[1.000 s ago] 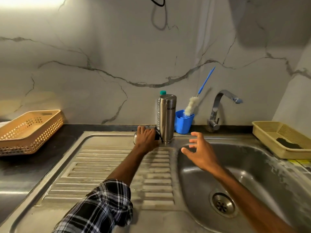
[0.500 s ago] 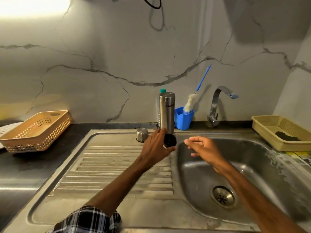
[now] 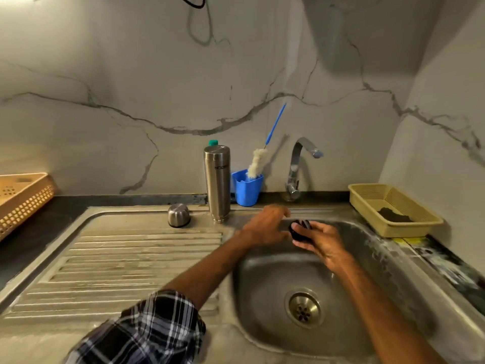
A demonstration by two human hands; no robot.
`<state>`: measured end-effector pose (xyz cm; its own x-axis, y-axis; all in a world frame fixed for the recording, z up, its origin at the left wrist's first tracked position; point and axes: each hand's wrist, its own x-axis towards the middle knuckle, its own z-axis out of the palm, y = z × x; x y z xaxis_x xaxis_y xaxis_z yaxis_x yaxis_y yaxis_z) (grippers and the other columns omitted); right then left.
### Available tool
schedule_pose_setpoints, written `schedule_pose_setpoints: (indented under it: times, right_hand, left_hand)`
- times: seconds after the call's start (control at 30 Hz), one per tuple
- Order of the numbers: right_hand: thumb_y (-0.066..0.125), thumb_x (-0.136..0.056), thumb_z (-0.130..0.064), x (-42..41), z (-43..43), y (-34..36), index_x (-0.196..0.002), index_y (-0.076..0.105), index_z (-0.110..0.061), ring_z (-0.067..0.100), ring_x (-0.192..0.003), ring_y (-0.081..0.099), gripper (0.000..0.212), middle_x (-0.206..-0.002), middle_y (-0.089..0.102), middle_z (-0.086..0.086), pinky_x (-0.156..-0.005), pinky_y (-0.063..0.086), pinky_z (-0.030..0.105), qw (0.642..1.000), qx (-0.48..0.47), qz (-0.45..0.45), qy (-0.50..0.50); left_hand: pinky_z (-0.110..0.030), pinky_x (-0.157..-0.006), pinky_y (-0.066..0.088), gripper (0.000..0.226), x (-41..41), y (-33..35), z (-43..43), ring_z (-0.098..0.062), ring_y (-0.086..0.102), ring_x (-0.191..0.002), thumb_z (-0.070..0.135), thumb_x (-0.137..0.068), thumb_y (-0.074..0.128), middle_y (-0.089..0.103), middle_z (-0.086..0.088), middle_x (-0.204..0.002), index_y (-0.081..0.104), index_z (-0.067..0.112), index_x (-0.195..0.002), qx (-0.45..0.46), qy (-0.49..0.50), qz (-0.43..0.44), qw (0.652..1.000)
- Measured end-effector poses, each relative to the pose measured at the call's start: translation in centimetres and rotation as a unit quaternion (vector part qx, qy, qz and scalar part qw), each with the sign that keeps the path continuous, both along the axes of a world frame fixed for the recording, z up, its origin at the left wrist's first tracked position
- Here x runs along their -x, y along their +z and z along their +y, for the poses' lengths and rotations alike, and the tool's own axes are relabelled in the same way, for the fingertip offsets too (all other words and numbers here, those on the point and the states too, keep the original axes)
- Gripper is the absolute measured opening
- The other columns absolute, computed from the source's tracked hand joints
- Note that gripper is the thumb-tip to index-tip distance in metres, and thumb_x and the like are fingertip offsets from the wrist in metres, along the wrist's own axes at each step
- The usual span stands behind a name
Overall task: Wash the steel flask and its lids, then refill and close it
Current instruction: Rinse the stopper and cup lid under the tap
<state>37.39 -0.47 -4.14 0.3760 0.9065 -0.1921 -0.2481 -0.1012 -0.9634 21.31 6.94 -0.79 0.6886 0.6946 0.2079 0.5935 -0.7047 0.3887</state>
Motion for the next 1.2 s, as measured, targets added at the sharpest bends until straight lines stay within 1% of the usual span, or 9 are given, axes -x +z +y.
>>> schedule_pose_setpoints:
  times: [0.13, 0.27, 0.43, 0.53, 0.67, 0.87, 1.0, 1.1, 1.2]
  right_hand:
    - [0.091, -0.063, -0.004, -0.9, 1.6, -1.3, -0.098, 0.069, -0.023, 0.024, -0.1, 0.067, 0.045, -0.097, 0.068, -0.008, -0.087, 0.059, 0.045, 0.985, -0.007, -0.155, -0.07]
    - [0.096, -0.057, -0.012, -0.7, 2.7, -2.1, -0.102, 0.07, -0.016, 0.019, -0.089, 0.07, 0.053, -0.093, 0.071, -0.005, -0.083, 0.06, 0.05, 0.972, -0.016, -0.225, -0.066]
    - [0.098, -0.054, -0.023, -0.5, 3.3, -3.4, -0.097, 0.073, -0.014, 0.014, -0.085, 0.07, 0.05, -0.092, 0.075, -0.001, -0.082, 0.058, 0.034, 0.939, -0.012, -0.335, -0.073]
    - [0.097, -0.055, -0.025, -0.4, 3.4, -3.6, -0.098, 0.075, -0.015, 0.013, -0.085, 0.071, 0.049, -0.092, 0.075, -0.002, -0.082, 0.058, 0.034, 0.935, -0.017, -0.348, -0.066]
    - [0.097, -0.055, -0.025, -0.5, 3.3, -3.7, -0.098, 0.076, -0.015, 0.011, -0.084, 0.071, 0.049, -0.091, 0.076, -0.002, -0.08, 0.057, 0.03, 0.933, -0.012, -0.354, -0.064]
    - [0.096, -0.058, -0.024, -1.0, 2.8, -3.4, -0.093, 0.074, -0.02, 0.003, -0.077, 0.066, 0.042, -0.084, 0.07, -0.007, -0.066, 0.046, 0.013, 0.936, -0.005, -0.345, -0.069]
    - [0.096, -0.058, -0.022, -1.2, 2.8, -3.5, -0.095, 0.075, -0.017, 0.006, -0.078, 0.067, 0.043, -0.085, 0.071, -0.005, -0.071, 0.051, 0.019, 0.939, -0.002, -0.338, -0.071]
    - [0.096, -0.057, -0.023, -1.3, 2.9, -3.5, -0.098, 0.076, -0.015, 0.012, -0.084, 0.07, 0.047, -0.09, 0.074, -0.002, -0.078, 0.055, 0.025, 0.937, -0.001, -0.342, -0.07]
    - [0.096, -0.059, -0.022, -1.4, 3.0, -3.6, -0.101, 0.075, -0.014, 0.012, -0.086, 0.069, 0.048, -0.092, 0.073, -0.001, -0.076, 0.051, 0.022, 0.936, -0.003, -0.345, -0.067]
  left_hand:
    - [-0.046, -0.098, 0.051, 0.033, -2.7, 0.9, 4.6, -0.028, 0.058, -0.113, 0.023, -0.091, 0.07, 0.061, -0.01, -0.122, 0.057, 0.015, -0.12, 0.006, 0.072, -0.078, 0.994]
    - [-0.036, -0.082, 0.049, 0.038, -6.1, 1.7, 7.1, -0.026, 0.057, -0.1, 0.033, -0.093, 0.069, 0.055, -0.009, -0.112, 0.054, 0.009, -0.118, 0.019, 0.091, -0.133, 0.987]
    - [-0.037, -0.087, 0.051, 0.029, -9.2, 1.6, 9.2, -0.028, 0.061, -0.105, 0.028, -0.098, 0.064, 0.064, -0.015, -0.116, 0.063, 0.007, -0.117, 0.002, 0.101, -0.125, 0.987]
    - [-0.037, -0.086, 0.054, 0.024, -9.9, 1.0, 10.0, -0.027, 0.063, -0.101, 0.024, -0.096, 0.066, 0.067, -0.015, -0.111, 0.067, 0.006, -0.111, -0.009, 0.116, -0.14, 0.983]
    - [-0.045, -0.084, 0.057, 0.028, -10.4, 0.5, 11.1, -0.025, 0.064, -0.092, 0.036, -0.094, 0.069, 0.068, -0.011, -0.101, 0.07, 0.009, -0.102, 0.0, 0.137, -0.168, 0.976]
    - [-0.04, -0.083, 0.056, 0.025, -10.8, 0.4, 11.1, -0.024, 0.064, -0.088, 0.028, -0.095, 0.069, 0.068, -0.013, -0.095, 0.069, 0.004, -0.092, 0.017, 0.147, -0.2, 0.969]
    - [-0.04, -0.074, 0.061, 0.022, -10.7, -0.2, 11.7, -0.026, 0.068, -0.074, 0.024, -0.086, 0.075, 0.069, -0.011, -0.076, 0.072, 0.002, -0.08, 0.051, 0.174, -0.23, 0.956]
    - [-0.034, -0.069, 0.06, 0.025, -10.2, 0.3, 10.9, -0.022, 0.069, -0.069, 0.021, -0.089, 0.074, 0.072, -0.01, -0.071, 0.075, 0.0, -0.076, 0.069, 0.172, -0.261, 0.947]
    - [-0.029, -0.069, 0.058, 0.03, -9.8, 0.1, 10.8, -0.017, 0.068, -0.064, 0.023, -0.094, 0.071, 0.073, -0.009, -0.069, 0.076, 0.001, -0.073, 0.085, 0.172, -0.285, 0.939]
